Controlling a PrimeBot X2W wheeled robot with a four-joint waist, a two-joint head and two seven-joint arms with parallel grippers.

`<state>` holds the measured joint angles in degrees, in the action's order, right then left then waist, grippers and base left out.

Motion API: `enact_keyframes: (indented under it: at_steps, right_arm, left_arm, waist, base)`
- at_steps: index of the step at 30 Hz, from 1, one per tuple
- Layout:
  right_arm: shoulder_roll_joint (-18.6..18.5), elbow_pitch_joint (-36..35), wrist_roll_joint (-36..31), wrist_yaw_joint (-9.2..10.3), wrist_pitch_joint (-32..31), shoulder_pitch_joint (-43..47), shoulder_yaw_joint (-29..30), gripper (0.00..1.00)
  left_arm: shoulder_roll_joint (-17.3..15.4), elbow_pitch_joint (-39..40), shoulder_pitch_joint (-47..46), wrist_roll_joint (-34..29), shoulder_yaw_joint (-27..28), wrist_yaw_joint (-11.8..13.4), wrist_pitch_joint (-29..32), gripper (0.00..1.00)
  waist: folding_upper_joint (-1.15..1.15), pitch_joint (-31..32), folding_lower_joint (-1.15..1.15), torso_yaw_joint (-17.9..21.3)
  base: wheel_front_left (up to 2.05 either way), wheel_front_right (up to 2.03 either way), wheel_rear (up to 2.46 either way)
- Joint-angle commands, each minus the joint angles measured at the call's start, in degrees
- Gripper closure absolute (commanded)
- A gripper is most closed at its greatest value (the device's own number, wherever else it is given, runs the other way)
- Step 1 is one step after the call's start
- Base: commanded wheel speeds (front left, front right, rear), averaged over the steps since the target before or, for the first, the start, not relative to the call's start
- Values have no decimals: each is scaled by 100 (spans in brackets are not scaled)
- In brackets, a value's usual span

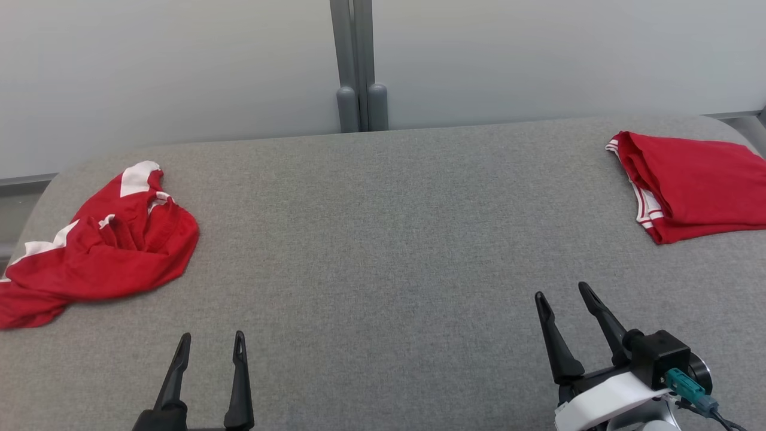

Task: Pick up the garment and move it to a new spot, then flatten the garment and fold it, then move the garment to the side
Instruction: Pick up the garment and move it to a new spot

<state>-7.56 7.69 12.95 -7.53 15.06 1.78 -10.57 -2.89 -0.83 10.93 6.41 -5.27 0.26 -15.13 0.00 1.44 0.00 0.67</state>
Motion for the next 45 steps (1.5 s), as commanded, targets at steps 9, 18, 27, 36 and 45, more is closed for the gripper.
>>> enact_keyframes:
  at_steps: [9, 18, 27, 36, 45]
  right_arm:
    - [26, -69, 16, 9, 14, 93, 41, 0]
    - [10, -54, 46, 9, 14, 166, -49, 0]
    - [8, -61, 62, 9, 15, 224, -136, 0]
    - [11, -34, 93, 9, 14, 264, -180, 0]
    - [12, 10, 114, 9, 14, 279, -263, 0]
  left_arm:
    - [-2, -17, -16, -65, 2, -18, 1, 0]
    - [-4, -16, -2, 107, 113, 59, 2, 0]
    - [-4, 34, 145, 171, 68, 142, 2, 0]
    - [-4, 76, 169, 155, 104, 190, 1, 0]
    - [-3, 73, 205, 183, 133, 174, 1, 0]
  waist:
    - [0, -68, 0, -136]
    - [0, -89, 0, -767]
    - [0, -71, 0, -1586]
    - [0, -56, 0, -2133]
    - [0, -30, 0, -2302]
  base:
    - [0, 0, 0]
    - [0, 0, 0]
    - [0, 0, 0]
    - [0, 0, 0]
    - [0, 0, 0]
